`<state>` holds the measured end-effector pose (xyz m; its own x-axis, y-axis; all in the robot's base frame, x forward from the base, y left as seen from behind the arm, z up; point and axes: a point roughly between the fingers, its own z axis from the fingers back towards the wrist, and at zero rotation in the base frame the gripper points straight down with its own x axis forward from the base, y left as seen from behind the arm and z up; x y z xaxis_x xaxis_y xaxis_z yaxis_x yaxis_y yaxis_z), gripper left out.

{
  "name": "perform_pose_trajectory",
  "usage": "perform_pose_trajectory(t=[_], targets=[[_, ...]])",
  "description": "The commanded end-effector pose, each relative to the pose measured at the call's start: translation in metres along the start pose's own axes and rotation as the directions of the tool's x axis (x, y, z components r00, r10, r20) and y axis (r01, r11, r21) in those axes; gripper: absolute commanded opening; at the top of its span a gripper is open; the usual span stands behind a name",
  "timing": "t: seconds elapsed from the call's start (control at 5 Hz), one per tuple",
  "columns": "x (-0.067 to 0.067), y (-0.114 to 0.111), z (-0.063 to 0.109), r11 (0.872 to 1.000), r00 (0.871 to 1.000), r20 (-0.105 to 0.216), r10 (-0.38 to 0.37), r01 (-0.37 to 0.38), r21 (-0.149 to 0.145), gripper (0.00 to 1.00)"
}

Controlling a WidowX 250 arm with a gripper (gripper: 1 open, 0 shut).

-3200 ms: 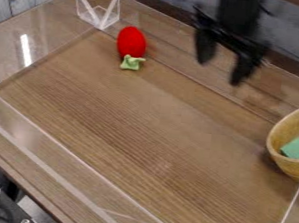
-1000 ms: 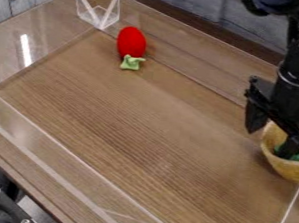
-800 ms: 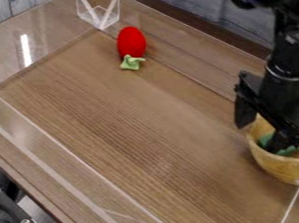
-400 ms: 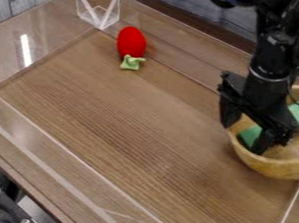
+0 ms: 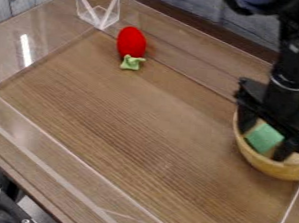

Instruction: Put the green stick in the brown bowl

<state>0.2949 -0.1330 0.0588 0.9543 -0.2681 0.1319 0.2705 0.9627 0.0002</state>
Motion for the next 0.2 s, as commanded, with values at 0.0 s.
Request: perform_pose_trajectory(t=[0.0], targets=[[0.0166, 0.001, 0.0151, 0.997, 0.996, 0.047, 0.072, -0.072, 0.006, 1.0]])
